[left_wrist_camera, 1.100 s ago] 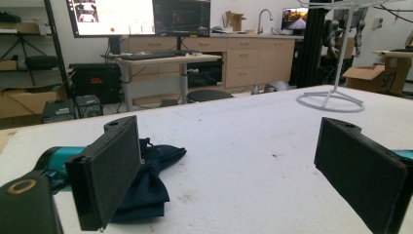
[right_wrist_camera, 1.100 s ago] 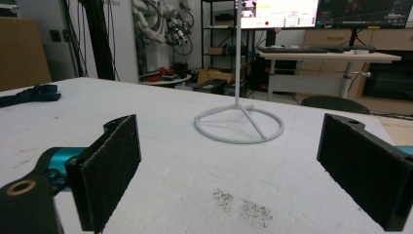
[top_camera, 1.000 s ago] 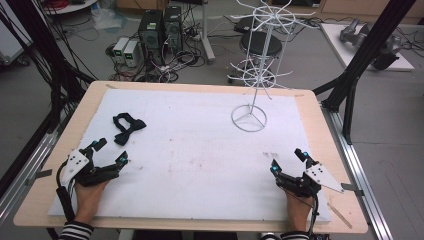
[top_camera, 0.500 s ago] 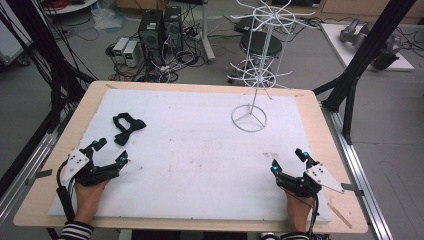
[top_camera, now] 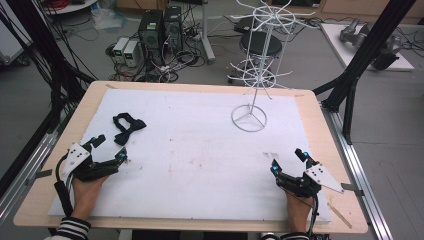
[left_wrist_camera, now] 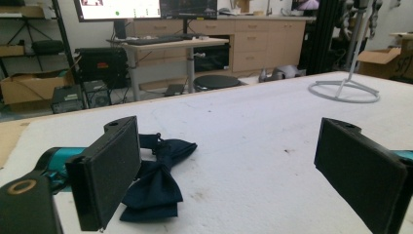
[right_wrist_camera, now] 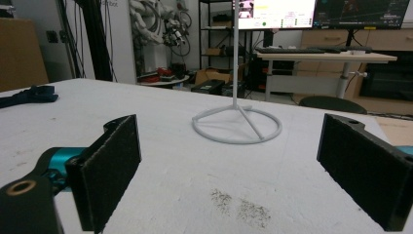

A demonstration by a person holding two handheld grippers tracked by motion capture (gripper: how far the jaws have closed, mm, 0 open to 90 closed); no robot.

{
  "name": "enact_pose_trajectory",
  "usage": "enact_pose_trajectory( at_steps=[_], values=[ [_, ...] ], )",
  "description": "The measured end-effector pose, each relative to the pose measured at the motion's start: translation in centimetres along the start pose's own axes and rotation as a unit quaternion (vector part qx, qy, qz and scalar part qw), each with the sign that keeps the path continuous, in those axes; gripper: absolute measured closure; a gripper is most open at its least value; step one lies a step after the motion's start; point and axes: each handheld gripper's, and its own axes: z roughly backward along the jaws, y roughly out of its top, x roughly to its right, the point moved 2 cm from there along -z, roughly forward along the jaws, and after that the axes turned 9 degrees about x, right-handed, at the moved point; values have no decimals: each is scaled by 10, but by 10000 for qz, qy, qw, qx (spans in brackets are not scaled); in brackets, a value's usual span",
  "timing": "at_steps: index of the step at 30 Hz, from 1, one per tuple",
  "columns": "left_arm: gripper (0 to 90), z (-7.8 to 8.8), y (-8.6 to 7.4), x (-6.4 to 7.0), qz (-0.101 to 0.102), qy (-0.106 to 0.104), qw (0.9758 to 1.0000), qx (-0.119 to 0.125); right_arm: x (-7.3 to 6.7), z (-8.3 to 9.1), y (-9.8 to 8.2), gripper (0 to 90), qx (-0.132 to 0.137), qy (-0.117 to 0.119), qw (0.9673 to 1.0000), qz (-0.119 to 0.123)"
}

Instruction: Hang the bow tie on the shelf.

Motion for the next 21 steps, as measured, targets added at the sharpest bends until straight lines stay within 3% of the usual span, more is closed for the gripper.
enact_pose_trajectory(
  at_steps=[4, 5, 6, 7, 12, 13, 16, 17, 18, 19, 20, 21],
  values=[
    [101, -5, 7, -4, -58, 8, 9999, -141, 0, 0, 0, 79, -15, -7, 10000, -26],
    [102, -10, 13, -8, -121, 56, 9993, -351, 0, 0, 0, 79, -14, -6, 10000, -20],
    [102, -10, 13, -8, -121, 56, 9993, -351, 0, 0, 0, 79, -14, -6, 10000, -20],
    [102, -15, 16, -11, -141, 57, 9984, -546, 0, 0, 0, 79, -13, -6, 10000, -26],
    [104, -22, 22, -18, -207, 22, 9962, -851, 0, 0, 0, 79, -10, -11, 10000, -24],
    [104, -26, 24, -21, -224, 28, 9946, -1015, 0, 0, 0, 79, -5, -5, 10000, -43],
    [106, -30, 25, -24, -215, 59, 9932, -1147, 0, 0, 0, 79, -5, -3, 10000, -40],
    [106, -35, 27, -27, -260, 67, 9907, -1330, 0, 0, 0, 79, -4, -7, 10000, -38],
    [106, -35, 27, -27, -260, 67, 9907, -1330, 0, 0, 0, 79, -9, -7, 10000, -45],
    [108, -39, 28, -29, -347, 57, 9883, -1485, 0, 0, 0, 79, -6, -6, 10000, -38],
    [112, -39, 28, -29, -347, 57, 9883, -1485, 0, 0, 0, 79, -6, -6, 10000, -38],
    [117, -45, 29, -32, -409, 30, 9849, -1684, 0, 0, 0, 79, -9, -2, 10000, -45]
  ],
)
